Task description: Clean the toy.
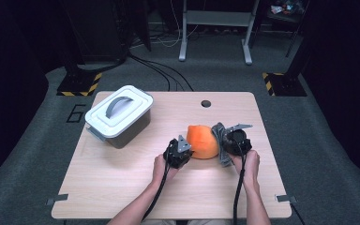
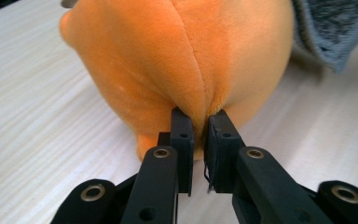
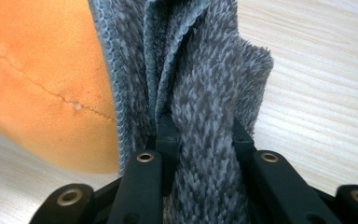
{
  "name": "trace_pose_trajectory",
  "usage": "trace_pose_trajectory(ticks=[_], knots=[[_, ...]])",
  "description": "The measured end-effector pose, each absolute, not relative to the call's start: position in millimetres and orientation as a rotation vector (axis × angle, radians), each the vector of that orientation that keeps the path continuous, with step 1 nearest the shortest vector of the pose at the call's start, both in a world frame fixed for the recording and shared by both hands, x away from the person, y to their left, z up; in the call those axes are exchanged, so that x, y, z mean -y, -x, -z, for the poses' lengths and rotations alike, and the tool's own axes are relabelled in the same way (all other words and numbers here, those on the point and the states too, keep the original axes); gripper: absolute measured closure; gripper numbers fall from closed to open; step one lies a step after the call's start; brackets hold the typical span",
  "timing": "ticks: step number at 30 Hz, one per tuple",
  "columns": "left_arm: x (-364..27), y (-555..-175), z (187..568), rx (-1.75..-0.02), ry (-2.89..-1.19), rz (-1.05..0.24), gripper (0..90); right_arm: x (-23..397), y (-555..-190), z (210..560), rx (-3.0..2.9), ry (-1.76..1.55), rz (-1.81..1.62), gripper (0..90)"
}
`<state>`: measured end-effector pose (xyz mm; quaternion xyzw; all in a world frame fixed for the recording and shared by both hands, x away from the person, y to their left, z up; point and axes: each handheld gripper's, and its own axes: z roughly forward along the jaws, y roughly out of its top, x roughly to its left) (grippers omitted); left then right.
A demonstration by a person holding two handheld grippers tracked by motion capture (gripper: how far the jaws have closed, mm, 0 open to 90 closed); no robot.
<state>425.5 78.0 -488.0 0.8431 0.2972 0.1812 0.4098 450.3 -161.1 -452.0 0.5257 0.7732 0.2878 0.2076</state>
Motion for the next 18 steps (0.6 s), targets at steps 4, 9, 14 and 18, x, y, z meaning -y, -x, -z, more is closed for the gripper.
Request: trace_pose_trajectory(ticks=[4, 9, 14, 18], knots=[[-82.5, -420.0, 480.0, -0.774, -2.106, -0.396, 83.1, 163.8, -447.2, 448.9, -2.153, -1.473, -0.825, 72.7], [-85.8, -419.6, 477.4, -0.795, -2.092, -0.369, 82.9, 156.5, -437.5, 433.5, -2.119, -1.413, -0.828, 72.8], [-82.0, -416.7, 476.5, -0.782, -2.105, -0.407, 82.4, 132.6, -427.1, 411.4, -2.152, -1.303, -0.872, 72.7], [-80.1, -415.6, 475.9, -0.773, -2.108, -0.418, 82.4, 109.0, -422.2, 402.3, -2.217, -1.209, -0.870, 72.6]])
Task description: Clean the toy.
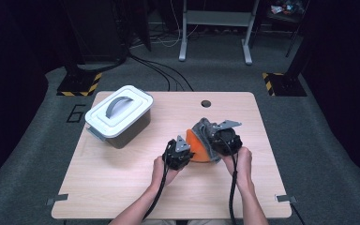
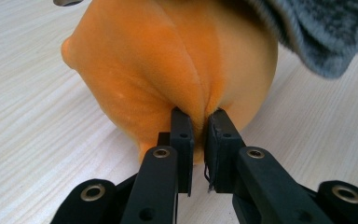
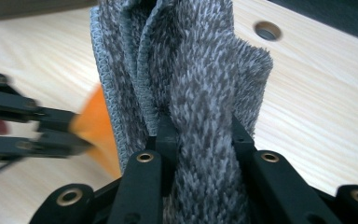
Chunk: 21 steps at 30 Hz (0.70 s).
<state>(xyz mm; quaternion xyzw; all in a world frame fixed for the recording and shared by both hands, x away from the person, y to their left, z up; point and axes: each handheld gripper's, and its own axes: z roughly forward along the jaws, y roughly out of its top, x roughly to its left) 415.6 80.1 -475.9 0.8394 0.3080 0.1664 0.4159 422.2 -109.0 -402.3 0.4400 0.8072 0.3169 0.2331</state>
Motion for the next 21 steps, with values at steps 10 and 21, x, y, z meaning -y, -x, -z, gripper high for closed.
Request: trace_pose_trajectory(ticks=[10, 21], knots=[[-77.9, -414.8, 477.3, -0.773, -2.112, -0.411, 82.5, 94.1, -427.5, 410.6, -2.269, -1.170, -0.780, 72.7], [-78.1, -415.6, 480.6, -0.779, -2.105, -0.395, 82.5, 136.1, -437.3, 429.3, -2.202, -1.338, -0.788, 72.6]])
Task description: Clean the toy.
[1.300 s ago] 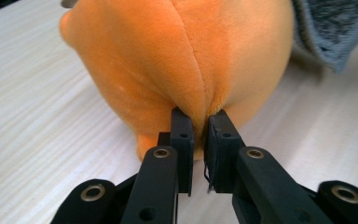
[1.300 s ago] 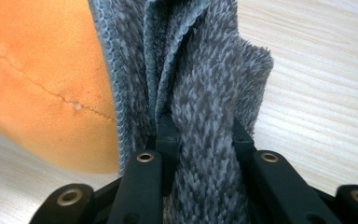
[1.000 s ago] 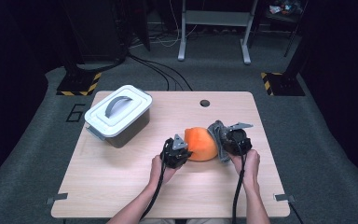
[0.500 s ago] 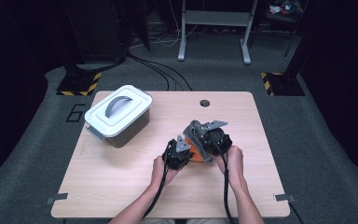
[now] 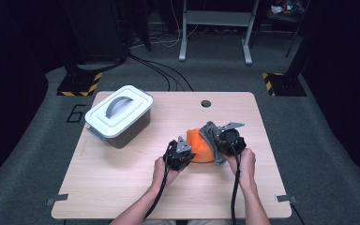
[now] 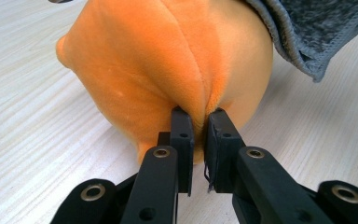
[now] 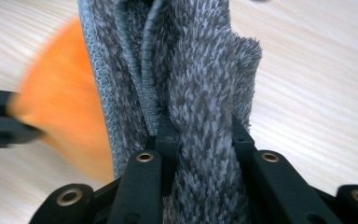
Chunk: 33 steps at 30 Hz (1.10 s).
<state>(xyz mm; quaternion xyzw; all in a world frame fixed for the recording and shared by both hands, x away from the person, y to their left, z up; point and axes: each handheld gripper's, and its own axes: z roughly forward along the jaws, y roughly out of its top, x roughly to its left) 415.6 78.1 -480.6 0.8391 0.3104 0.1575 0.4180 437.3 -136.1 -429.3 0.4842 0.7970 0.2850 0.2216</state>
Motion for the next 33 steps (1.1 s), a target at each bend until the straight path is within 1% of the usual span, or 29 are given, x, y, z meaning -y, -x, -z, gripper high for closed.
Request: trace_pose_trajectory(ticks=[7, 11, 14, 17, 20, 22, 27, 33], knots=[[-79.5, -416.5, 481.6, -0.782, -2.102, -0.397, 82.4, 149.9, -444.3, 441.5, -2.191, -1.412, -0.738, 72.5], [-79.8, -416.8, 482.9, -0.783, -2.104, -0.385, 82.4, 148.6, -436.7, 430.3, -2.159, -1.392, -0.795, 72.7], [-78.2, -415.5, 483.6, -0.784, -2.097, -0.401, 82.4, 138.0, -427.6, 417.9, -2.174, -1.322, -0.860, 72.6], [-78.6, -415.6, 483.1, -0.782, -2.103, -0.396, 82.4, 117.8, -421.4, 409.2, -2.208, -1.230, -0.884, 72.5], [-79.8, -416.1, 483.4, -0.791, -2.098, -0.393, 82.4, 99.6, -422.5, 410.2, -2.251, -1.166, -0.842, 72.5], [-81.8, -417.6, 484.1, -0.790, -2.104, -0.398, 82.4, 94.7, -425.6, 415.1, -2.266, -1.156, -0.820, 72.6], [-82.7, -417.2, 485.3, -0.788, -2.106, -0.385, 82.4, 103.5, -426.8, 418.6, -2.258, -1.205, -0.848, 72.8], [-83.4, -418.3, 486.9, -0.799, -2.092, -0.390, 82.4, 123.4, -430.6, 424.6, -2.228, -1.278, -0.861, 72.7]])
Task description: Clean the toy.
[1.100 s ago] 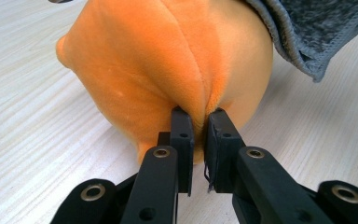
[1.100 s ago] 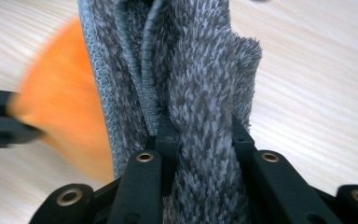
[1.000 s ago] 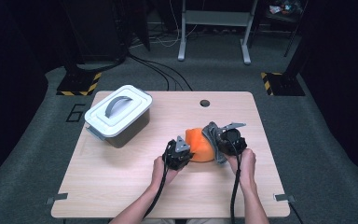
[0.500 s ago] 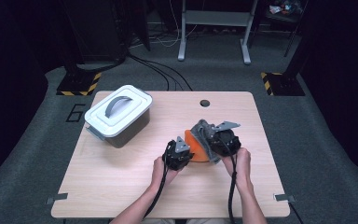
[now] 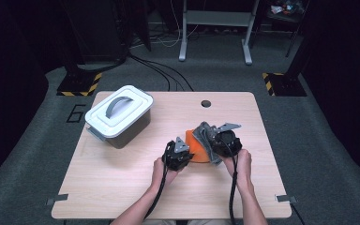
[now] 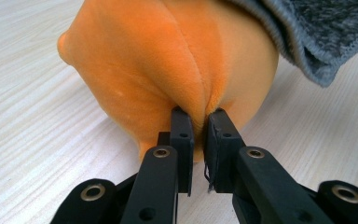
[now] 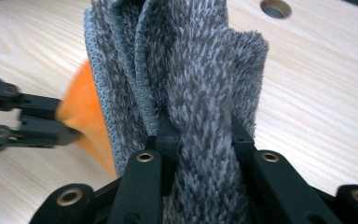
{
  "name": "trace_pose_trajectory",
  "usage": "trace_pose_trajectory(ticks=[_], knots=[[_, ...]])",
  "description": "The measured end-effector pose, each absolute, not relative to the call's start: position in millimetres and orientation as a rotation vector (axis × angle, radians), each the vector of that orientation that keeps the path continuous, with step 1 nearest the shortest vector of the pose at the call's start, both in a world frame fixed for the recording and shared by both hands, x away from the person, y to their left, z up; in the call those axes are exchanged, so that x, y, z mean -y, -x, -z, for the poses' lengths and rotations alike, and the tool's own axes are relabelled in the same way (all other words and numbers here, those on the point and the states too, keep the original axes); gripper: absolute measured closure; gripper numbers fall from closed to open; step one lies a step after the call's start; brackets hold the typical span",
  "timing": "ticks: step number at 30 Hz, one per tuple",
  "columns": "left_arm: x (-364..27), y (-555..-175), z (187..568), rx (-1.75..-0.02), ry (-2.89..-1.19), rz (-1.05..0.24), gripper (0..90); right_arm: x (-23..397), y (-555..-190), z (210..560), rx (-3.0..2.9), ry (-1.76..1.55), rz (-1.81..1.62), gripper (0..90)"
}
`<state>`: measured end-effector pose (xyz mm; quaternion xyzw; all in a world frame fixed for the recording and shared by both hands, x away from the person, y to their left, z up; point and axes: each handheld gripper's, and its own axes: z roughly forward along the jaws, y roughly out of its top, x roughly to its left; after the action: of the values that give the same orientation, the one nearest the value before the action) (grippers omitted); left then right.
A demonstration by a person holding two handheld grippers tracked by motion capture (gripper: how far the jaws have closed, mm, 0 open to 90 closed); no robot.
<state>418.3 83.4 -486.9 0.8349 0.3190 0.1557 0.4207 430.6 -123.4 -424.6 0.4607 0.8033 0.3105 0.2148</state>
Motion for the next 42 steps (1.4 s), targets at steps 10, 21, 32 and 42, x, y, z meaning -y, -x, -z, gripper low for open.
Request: trace_pose_trajectory(ticks=[10, 21, 32, 42], knots=[[-85.0, -419.0, 489.0, -0.803, -2.093, -0.393, 82.4, 152.1, -439.4, 444.4, -2.180, -1.432, -0.843, 72.7], [-84.2, -419.1, 490.1, -0.808, -2.096, -0.387, 82.4, 156.2, -457.0, 463.8, -2.195, -1.542, -0.747, 72.7], [-85.8, -419.7, 490.5, -0.808, -2.103, -0.394, 82.3, 172.3, -462.3, 478.0, -2.219, -1.637, -0.678, 72.3], [-85.6, -419.8, 490.7, -0.809, -2.105, -0.396, 82.2, 178.6, -440.3, 446.9, -2.119, -1.562, -0.958, 72.3]])
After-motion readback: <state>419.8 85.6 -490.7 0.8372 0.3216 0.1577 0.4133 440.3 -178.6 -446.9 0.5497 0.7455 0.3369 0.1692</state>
